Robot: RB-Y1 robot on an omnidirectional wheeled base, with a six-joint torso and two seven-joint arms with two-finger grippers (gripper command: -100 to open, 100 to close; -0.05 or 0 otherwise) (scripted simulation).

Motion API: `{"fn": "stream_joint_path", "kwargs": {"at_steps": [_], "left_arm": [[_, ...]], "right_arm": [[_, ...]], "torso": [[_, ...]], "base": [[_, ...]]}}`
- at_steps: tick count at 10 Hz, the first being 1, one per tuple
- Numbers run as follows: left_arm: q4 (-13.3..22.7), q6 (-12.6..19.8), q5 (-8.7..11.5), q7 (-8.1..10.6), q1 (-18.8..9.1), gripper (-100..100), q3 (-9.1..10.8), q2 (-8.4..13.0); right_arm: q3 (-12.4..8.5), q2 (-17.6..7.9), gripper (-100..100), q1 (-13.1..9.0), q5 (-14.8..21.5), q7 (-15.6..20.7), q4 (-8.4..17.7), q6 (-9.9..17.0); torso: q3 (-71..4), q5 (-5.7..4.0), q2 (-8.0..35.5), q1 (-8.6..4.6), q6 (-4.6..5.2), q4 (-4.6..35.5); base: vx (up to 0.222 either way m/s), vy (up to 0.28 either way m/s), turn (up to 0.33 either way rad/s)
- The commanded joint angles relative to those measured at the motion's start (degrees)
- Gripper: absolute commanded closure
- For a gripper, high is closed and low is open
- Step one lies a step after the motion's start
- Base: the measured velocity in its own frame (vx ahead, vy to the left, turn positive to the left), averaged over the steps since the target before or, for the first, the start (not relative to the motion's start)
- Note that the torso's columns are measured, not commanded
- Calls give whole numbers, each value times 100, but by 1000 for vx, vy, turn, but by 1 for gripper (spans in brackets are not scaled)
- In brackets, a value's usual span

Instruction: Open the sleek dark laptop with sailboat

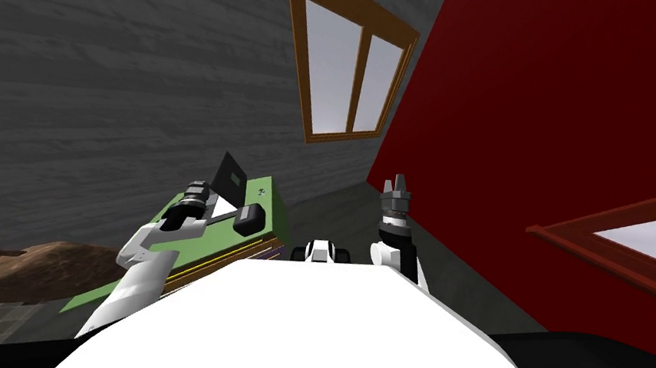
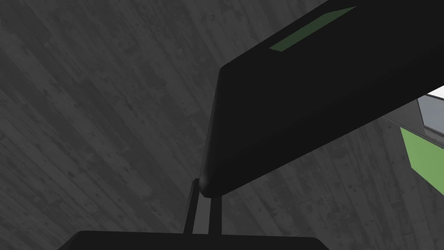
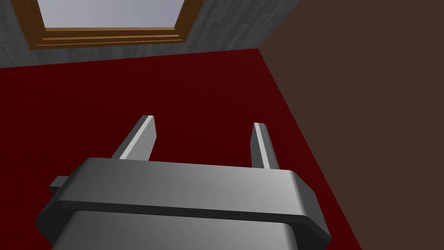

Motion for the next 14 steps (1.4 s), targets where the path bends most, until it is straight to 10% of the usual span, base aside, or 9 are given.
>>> {"fn": "stream_joint_path", "kwargs": {"at_steps": [1,3,4,12,13,14], "left_arm": [[-50,-133,241,230,400,100,-214,219],[-119,-130,214,206,362,100,-160,227],[2,-321,119,107,319,-100,-111,124],[328,-820,-169,-204,200,-100,8,-202],[327,-818,-168,-203,199,100,7,-201],[354,-805,-6,-38,111,100,18,-287]], "right_arm": [[0,0,0,-1,0,0,0,0],[0,0,0,0,0,0,0,0],[-1,-1,0,-1,0,0,0,0],[0,-1,0,-1,0,0,0,0],[-1,-1,0,-1,0,0,0,0],[-1,-1,0,-1,0,0,0,0]], "torso": [[3,7,3,21,-6,0],[3,9,1,32,-21,0],[2,-4,7,32,-7,11],[19,-62,46,-27,-20,47],[20,-60,47,-25,-21,48],[19,-61,46,-31,-22,47]], "base": [[72,-57,79],[45,-44,50],[30,-48,87],[29,-57,50],[0,0,0],[-32,42,28]]}}
